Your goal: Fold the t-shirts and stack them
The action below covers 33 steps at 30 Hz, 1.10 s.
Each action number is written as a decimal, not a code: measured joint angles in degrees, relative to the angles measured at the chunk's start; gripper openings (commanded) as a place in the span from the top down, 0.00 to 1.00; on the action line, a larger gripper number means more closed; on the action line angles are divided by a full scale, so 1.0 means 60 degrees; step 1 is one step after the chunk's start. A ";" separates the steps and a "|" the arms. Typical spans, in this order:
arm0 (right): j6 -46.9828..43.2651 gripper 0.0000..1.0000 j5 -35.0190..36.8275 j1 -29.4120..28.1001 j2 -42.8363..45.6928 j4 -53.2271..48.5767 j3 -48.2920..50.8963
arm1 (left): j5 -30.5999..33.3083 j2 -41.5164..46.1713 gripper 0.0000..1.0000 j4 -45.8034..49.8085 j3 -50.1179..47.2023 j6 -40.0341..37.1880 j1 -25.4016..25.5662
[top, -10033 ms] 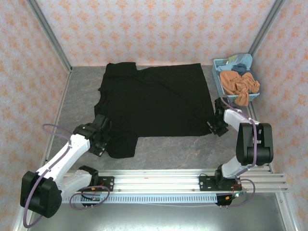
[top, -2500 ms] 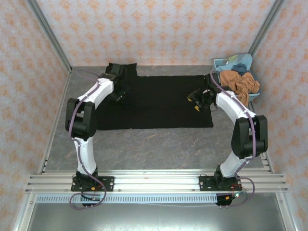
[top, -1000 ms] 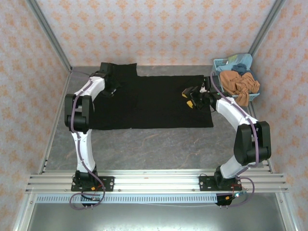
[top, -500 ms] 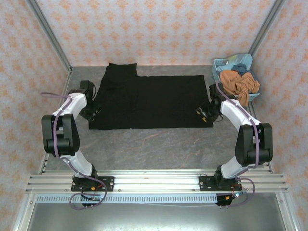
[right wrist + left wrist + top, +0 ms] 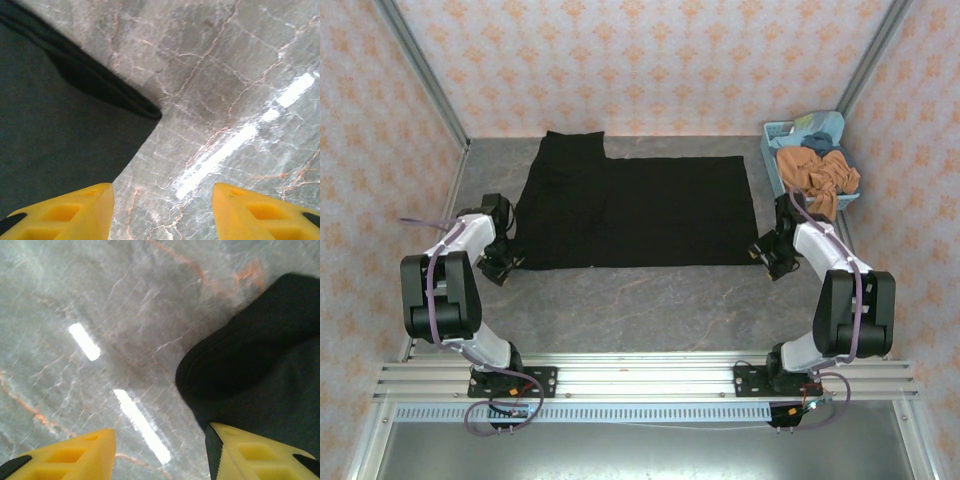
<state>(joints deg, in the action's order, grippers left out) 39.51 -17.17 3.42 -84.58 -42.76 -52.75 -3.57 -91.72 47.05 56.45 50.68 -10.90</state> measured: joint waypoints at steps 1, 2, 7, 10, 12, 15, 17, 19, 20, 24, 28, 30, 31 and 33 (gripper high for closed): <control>0.0004 0.46 0.0007 0.0036 0.0000 0.0036 0.0055 | 0.0000 -0.0066 0.54 -0.0178 -0.0004 0.0000 -0.0025; 0.0007 0.46 0.0004 0.0069 0.0000 0.0098 0.0098 | -0.0004 -0.0142 0.56 -0.0342 -0.0015 -0.0004 -0.0058; 0.0197 0.52 -0.0164 0.0084 -0.0262 0.0823 0.0244 | -0.0040 -0.0619 0.68 -0.0903 -0.0098 -0.0029 -0.0076; 0.0350 0.57 -0.0324 0.0084 -0.0801 0.1406 0.0244 | -0.0040 -0.0696 0.77 -0.1107 -0.0240 -0.0029 -0.0076; 0.0423 0.62 -0.0397 0.0084 -0.1144 0.1774 0.0244 | -0.0044 -0.0678 0.85 -0.1213 -0.0277 -0.0022 -0.0080; 0.0492 0.74 -0.0419 0.0087 -0.1497 0.1916 0.0219 | -0.0036 -0.0652 0.93 -0.1322 -0.0313 -0.0044 -0.0080; 0.0499 0.84 -0.0419 0.0127 -0.1504 0.1814 0.0189 | -0.0025 -0.0597 1.00 -0.1326 -0.0328 -0.0102 -0.0087; 0.0525 0.93 -0.0459 0.0149 -0.1508 0.1851 0.0186 | 0.0007 -0.0517 1.00 -0.1311 -0.0382 -0.0222 -0.0106; 0.0550 0.96 -0.0492 0.0142 -0.1537 0.2025 0.0171 | 0.0015 -0.0492 1.00 -0.1311 -0.0404 -0.0211 -0.0124; 0.0546 1.00 -0.0521 0.0076 -0.1519 0.2240 0.0120 | 0.0106 -0.0259 1.00 -0.1220 -0.0441 -0.0208 -0.0164; 0.0390 1.00 -0.0372 -0.0066 -0.1512 0.1767 -0.0517 | 0.0109 0.0317 1.00 -0.0962 -0.0324 -0.0200 -0.0168; 0.0321 1.00 -0.0335 -0.0131 -0.1501 0.1497 -0.1104 | 0.0109 0.0568 1.00 -0.0725 0.0015 -0.0182 -0.0168; 0.0291 1.00 -0.0310 -0.0157 -0.1479 0.1370 -0.1424 | 0.0113 0.0688 1.00 -0.0641 0.0233 -0.0168 -0.0168; 0.0248 1.00 -0.0219 -0.0175 -0.1351 0.1158 -0.1978 | 0.0127 0.1002 1.00 -0.0543 0.0630 -0.0120 -0.0164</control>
<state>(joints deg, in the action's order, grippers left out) 40.99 -18.48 2.37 -92.68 -35.81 -64.62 -2.81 -85.71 43.79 60.23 49.95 -11.88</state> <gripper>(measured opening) 0.041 0.041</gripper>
